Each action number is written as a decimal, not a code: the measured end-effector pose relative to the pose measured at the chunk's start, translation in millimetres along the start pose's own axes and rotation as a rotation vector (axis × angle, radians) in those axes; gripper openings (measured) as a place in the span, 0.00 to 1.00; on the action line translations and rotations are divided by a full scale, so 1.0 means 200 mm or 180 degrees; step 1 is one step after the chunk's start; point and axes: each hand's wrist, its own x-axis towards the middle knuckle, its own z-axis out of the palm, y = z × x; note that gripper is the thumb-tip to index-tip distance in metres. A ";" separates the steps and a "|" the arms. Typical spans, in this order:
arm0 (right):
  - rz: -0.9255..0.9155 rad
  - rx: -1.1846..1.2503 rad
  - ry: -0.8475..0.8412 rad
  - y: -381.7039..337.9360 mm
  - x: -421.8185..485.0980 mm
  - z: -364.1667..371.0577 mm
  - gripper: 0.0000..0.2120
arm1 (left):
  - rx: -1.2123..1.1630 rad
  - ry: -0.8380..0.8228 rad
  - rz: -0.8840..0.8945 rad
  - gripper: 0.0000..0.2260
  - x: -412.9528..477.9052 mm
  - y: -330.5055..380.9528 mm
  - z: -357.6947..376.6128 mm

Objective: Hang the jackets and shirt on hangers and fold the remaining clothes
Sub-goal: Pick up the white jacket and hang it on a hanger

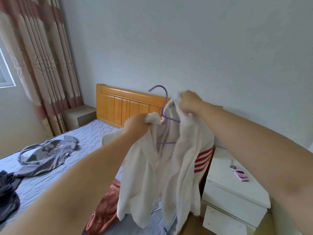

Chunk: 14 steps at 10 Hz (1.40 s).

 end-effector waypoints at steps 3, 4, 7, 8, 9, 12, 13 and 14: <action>-0.0083 0.2322 0.0864 -0.03 -0.13 0.13 0.05 | -0.0244 -0.0043 0.0090 0.08 0.04 -0.07 -0.06; 0.0184 0.2902 0.0268 -0.02 -0.12 0.13 0.08 | -0.0370 0.0055 0.0208 0.08 0.06 -0.07 -0.09; 0.1799 0.4224 -0.0317 0.05 -0.16 0.08 0.08 | -0.0088 0.0211 0.0102 0.08 0.07 -0.06 -0.02; 0.1602 0.5229 -0.0570 0.04 -0.14 0.01 0.13 | 0.0158 0.0130 0.0381 0.06 0.05 -0.04 0.00; 0.1283 0.4317 -0.0791 0.07 -0.11 -0.05 0.15 | -0.0095 0.0195 0.0329 0.07 0.05 -0.04 0.02; -0.0592 0.0362 -0.0874 0.25 -0.11 0.14 0.09 | -0.0747 0.0277 0.0117 0.07 0.10 -0.06 0.06; -0.0592 0.0229 -0.0610 0.24 -0.09 0.19 0.17 | -0.1255 0.0147 0.0191 0.07 0.11 -0.03 0.02; -0.0168 0.0367 -0.0068 0.25 -0.08 0.22 0.17 | -0.0348 0.0062 0.0091 0.07 0.18 -0.03 -0.05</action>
